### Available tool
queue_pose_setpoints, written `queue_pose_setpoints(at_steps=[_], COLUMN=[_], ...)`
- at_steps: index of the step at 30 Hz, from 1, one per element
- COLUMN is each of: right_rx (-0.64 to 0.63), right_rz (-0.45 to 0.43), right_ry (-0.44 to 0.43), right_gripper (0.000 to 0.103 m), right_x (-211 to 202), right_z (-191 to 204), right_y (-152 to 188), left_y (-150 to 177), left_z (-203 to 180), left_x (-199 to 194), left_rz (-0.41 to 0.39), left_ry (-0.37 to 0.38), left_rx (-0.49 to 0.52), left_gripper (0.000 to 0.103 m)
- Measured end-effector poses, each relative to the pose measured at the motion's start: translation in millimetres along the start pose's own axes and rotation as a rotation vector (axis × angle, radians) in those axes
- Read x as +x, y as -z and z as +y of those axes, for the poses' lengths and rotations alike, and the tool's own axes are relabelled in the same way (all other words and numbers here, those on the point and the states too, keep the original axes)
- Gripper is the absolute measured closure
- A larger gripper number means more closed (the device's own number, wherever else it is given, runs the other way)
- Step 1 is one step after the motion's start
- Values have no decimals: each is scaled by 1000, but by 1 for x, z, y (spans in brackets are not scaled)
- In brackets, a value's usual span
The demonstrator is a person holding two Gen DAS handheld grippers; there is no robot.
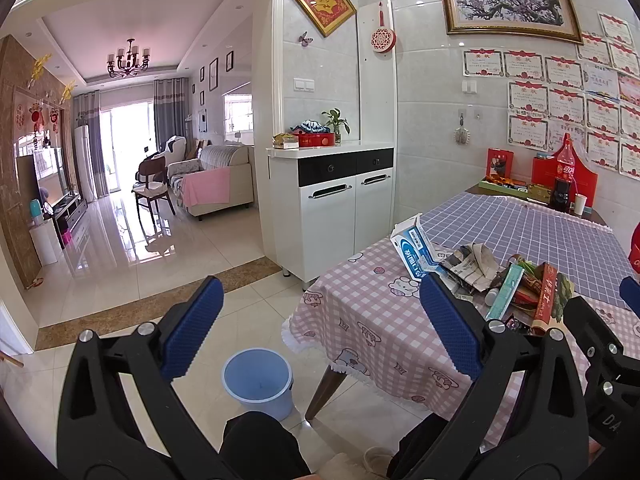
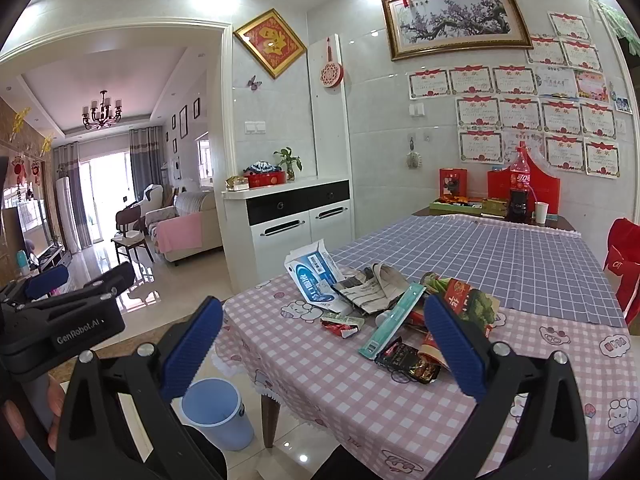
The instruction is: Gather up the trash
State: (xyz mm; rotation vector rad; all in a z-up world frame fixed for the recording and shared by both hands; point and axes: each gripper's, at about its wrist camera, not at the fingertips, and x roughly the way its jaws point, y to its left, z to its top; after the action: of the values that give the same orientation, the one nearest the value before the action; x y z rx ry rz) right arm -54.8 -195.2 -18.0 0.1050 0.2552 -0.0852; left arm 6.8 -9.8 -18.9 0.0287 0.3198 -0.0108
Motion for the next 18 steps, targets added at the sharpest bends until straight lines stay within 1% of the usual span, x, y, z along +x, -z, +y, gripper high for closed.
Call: queue_pose_setpoints(at_steps=[18], right_rx=[6], right_rz=[18], right_ry=[-14], right_gripper=[4], right_x=[4], right_z=[3], right_y=[-3], left_y=[2], left_z=[-1], left_x=[0], left_rz=[2], left_ry=[-3], left_rx=[0], left_gripper=[7])
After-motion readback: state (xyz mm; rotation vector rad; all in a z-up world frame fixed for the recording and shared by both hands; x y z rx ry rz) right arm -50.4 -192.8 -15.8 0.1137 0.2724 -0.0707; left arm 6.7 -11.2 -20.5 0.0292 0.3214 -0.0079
